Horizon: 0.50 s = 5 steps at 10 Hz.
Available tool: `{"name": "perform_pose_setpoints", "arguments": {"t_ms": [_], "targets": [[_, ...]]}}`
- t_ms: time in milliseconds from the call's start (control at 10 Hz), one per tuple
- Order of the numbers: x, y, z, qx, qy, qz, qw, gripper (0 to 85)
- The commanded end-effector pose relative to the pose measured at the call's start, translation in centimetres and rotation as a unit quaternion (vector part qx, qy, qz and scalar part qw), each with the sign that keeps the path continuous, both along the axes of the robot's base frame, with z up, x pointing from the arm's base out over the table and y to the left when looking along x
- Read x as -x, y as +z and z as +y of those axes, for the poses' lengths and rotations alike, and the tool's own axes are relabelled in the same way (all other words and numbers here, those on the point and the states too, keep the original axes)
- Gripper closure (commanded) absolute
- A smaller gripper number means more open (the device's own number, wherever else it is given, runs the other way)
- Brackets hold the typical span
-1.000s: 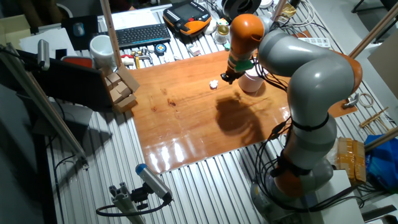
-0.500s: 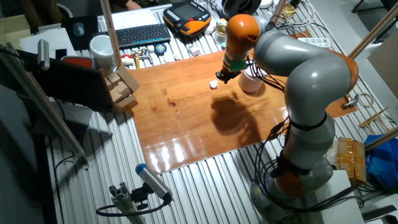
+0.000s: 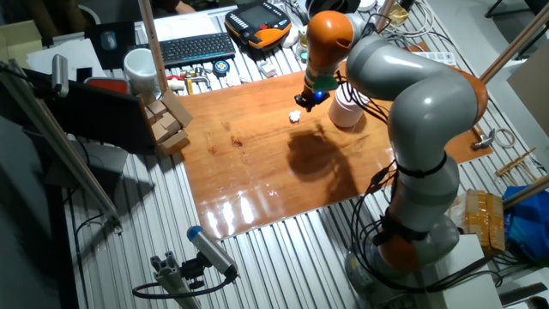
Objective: Put the garbage in the trash can
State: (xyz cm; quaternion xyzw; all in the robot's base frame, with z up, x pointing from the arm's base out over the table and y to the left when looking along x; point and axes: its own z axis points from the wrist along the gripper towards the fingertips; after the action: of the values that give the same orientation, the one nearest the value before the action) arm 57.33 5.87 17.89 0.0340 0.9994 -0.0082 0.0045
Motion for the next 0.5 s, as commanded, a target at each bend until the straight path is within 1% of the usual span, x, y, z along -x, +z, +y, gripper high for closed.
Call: {"name": "perform_pose_setpoints", "arguments": {"t_ms": [0,200,300,400], "targets": [[0.01,0.01,-0.02,-0.001,0.002,0.002,1.0,85.0],[0.01,0.01,-0.02,0.002,0.007,0.012,0.9999,85.0],[0.01,0.01,-0.02,-0.008,0.017,0.015,0.9997,85.0],[0.01,0.01,-0.02,-0.007,0.026,0.021,0.9994,85.0]]}}
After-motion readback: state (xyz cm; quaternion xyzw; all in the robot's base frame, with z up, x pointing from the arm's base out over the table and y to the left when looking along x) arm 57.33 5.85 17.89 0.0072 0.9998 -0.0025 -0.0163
